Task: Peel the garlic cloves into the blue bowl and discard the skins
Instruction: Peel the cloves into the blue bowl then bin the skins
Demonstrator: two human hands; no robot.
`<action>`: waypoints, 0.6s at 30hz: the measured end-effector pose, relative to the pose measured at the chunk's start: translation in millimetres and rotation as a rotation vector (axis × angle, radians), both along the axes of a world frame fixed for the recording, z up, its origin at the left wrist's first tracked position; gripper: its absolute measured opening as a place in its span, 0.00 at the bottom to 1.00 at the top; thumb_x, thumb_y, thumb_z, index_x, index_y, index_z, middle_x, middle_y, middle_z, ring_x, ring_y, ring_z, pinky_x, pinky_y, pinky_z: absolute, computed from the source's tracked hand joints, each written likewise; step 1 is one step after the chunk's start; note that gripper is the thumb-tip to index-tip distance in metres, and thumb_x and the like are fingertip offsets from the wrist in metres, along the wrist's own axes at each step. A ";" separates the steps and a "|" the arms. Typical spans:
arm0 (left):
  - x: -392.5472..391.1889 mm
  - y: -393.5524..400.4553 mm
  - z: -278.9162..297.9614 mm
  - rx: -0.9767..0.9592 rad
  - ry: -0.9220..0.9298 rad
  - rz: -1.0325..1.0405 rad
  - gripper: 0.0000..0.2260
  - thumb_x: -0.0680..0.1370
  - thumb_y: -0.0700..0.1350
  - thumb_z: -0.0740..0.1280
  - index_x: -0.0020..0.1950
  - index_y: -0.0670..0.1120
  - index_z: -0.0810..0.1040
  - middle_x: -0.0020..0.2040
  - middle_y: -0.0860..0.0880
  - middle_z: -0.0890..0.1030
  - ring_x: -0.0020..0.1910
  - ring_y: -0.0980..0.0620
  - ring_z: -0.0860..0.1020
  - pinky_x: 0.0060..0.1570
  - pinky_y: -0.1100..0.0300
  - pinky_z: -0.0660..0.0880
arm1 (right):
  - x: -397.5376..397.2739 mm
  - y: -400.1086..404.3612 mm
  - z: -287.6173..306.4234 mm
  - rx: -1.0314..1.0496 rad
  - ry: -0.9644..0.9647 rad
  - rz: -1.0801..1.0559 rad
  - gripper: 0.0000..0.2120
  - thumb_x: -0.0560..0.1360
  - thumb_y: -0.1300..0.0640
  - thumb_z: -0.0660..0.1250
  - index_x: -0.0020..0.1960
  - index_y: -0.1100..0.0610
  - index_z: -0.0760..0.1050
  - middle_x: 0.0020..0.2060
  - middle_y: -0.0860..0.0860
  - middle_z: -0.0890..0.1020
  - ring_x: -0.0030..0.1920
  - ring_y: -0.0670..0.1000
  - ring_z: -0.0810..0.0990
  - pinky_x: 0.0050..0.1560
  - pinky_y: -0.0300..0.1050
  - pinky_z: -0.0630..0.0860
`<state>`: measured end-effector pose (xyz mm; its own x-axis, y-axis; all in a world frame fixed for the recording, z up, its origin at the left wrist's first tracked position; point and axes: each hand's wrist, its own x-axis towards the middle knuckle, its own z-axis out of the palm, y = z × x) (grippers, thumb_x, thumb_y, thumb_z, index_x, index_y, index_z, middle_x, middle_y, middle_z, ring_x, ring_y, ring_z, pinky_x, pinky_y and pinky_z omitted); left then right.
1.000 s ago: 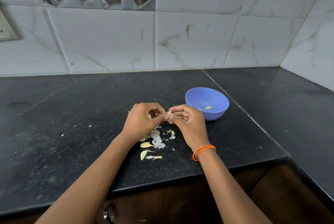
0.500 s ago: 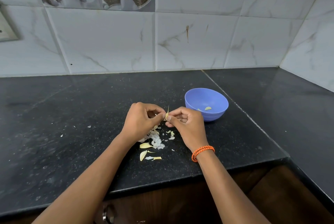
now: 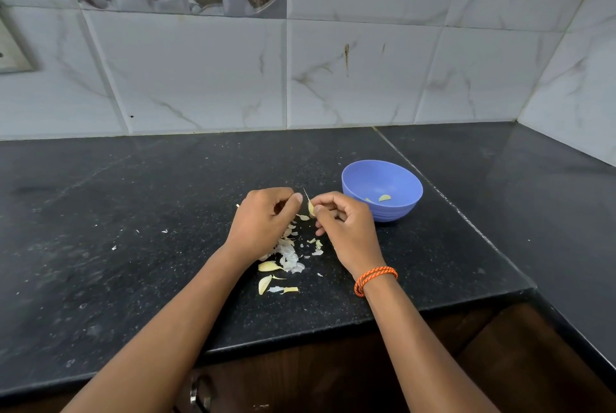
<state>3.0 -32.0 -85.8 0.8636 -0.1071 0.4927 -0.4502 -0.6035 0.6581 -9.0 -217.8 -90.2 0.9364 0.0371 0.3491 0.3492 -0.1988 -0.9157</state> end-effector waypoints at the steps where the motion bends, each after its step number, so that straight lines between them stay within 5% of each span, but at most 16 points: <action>1: 0.8 1.1 -0.7 0.020 -0.003 -0.004 0.17 0.85 0.53 0.67 0.37 0.51 0.76 0.30 0.52 0.76 0.28 0.56 0.71 0.33 0.50 0.71 | 0.6 0.0 -0.6 -0.002 0.002 -0.009 0.07 0.82 0.64 0.69 0.53 0.57 0.85 0.41 0.49 0.87 0.40 0.50 0.86 0.41 0.42 0.83; 3: 0.9 2.2 -1.3 0.024 0.005 -0.062 0.05 0.83 0.50 0.73 0.48 0.56 0.82 0.37 0.56 0.83 0.34 0.54 0.80 0.37 0.52 0.77 | 0.9 -0.1 -1.1 0.011 0.003 -0.019 0.06 0.82 0.64 0.69 0.53 0.57 0.85 0.41 0.49 0.87 0.40 0.50 0.86 0.41 0.43 0.84; 5: -1.4 0.4 0.1 -0.020 0.016 -0.124 0.06 0.81 0.47 0.76 0.55 0.56 0.85 0.44 0.56 0.86 0.40 0.52 0.83 0.43 0.58 0.79 | 0.5 -0.1 -1.0 0.025 -0.003 -0.015 0.05 0.82 0.65 0.70 0.52 0.58 0.84 0.41 0.51 0.88 0.41 0.52 0.87 0.43 0.45 0.85; 8: -2.6 -2.1 2.7 -0.082 0.028 -0.144 0.01 0.80 0.47 0.78 0.50 0.52 0.87 0.46 0.56 0.88 0.41 0.54 0.85 0.42 0.65 0.77 | 0.5 -0.5 -1.8 0.031 -0.018 -0.001 0.03 0.81 0.66 0.70 0.51 0.60 0.83 0.42 0.53 0.88 0.41 0.53 0.88 0.46 0.49 0.87; 13: -1.4 0.1 2.3 -0.168 0.055 -0.150 0.03 0.79 0.45 0.79 0.47 0.48 0.88 0.42 0.51 0.88 0.39 0.49 0.86 0.44 0.50 0.85 | -1.2 -0.9 -0.9 0.057 -0.026 0.022 0.03 0.81 0.66 0.70 0.52 0.61 0.83 0.42 0.53 0.89 0.41 0.54 0.88 0.47 0.49 0.86; 18: -4.0 0.0 6.0 -0.244 0.059 -0.151 0.01 0.79 0.43 0.79 0.48 0.46 0.89 0.45 0.51 0.89 0.41 0.48 0.87 0.45 0.46 0.86 | -3.0 -0.4 2.4 0.088 0.005 0.086 0.05 0.82 0.62 0.71 0.57 0.62 0.82 0.45 0.53 0.89 0.43 0.55 0.88 0.46 0.49 0.86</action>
<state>-1.0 -32.0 -79.8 0.8750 -0.1214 0.4687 -0.4794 -0.3535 0.8033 -12.0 -218.3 -87.8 0.9328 0.0866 0.3499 0.3570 -0.0871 -0.9300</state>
